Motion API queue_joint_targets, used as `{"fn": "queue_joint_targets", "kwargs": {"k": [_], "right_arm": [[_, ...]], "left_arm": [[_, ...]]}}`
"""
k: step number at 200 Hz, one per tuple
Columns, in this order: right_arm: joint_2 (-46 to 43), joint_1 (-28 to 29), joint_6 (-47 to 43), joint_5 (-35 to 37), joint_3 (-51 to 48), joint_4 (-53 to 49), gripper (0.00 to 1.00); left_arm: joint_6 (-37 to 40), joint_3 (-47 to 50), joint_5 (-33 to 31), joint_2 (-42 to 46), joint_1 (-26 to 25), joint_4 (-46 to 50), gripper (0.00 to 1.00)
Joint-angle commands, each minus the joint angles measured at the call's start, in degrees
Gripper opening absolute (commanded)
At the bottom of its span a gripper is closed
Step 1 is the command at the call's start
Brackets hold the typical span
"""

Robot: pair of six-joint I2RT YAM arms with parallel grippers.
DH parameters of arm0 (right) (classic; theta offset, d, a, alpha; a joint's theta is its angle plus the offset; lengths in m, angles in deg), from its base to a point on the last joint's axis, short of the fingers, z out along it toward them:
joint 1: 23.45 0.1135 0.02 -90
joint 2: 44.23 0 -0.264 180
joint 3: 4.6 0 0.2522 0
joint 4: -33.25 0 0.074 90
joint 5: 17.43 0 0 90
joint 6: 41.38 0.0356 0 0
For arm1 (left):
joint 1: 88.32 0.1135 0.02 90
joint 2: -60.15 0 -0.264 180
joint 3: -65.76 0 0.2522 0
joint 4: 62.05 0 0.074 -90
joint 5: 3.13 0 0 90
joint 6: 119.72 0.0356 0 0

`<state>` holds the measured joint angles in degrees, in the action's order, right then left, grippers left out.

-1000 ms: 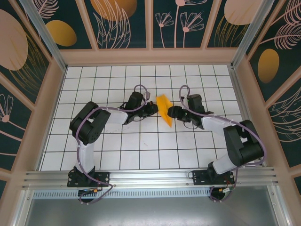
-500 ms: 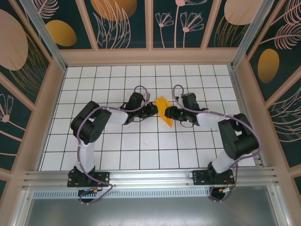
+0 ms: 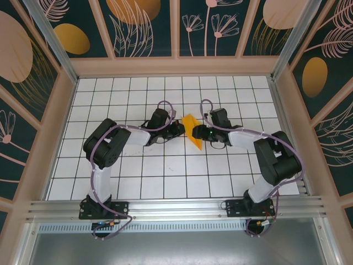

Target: Fold a paper plane with a square sheet of paper (pick it up from the middle)

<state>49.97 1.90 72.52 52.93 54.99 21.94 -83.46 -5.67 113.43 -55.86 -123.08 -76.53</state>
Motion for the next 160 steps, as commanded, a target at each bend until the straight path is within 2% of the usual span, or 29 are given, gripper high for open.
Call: {"fn": "queue_joint_targets", "kwargs": {"k": [1, 33, 81, 128, 160], "right_arm": [[1.58, 1.10, -2.25, -2.63, 2.38, -1.84, 0.51], [1.89, 1.73, -2.93, -2.22, 2.72, -2.13, 0.51], [3.51, 3.02, -4.56, 3.05, 4.56, -5.29, 0.48], [5.99, 4.51, -6.04, 8.02, 7.37, -8.51, 0.37], [7.33, 5.06, -5.73, 11.67, 8.95, -9.92, 0.26]], "left_arm": [[-0.17, -1.04, 0.58, -0.98, 0.38, 0.20, 0.00], [-0.09, -0.98, 0.54, -0.96, 0.38, 0.36, 0.00], [-0.05, -1.04, 0.51, -1.02, 0.39, 0.47, 0.00], [0.12, -1.14, 0.70, -1.01, 0.35, 0.79, 0.00], [0.39, -1.04, -0.19, -0.34, 0.34, 1.97, 0.03]]}}
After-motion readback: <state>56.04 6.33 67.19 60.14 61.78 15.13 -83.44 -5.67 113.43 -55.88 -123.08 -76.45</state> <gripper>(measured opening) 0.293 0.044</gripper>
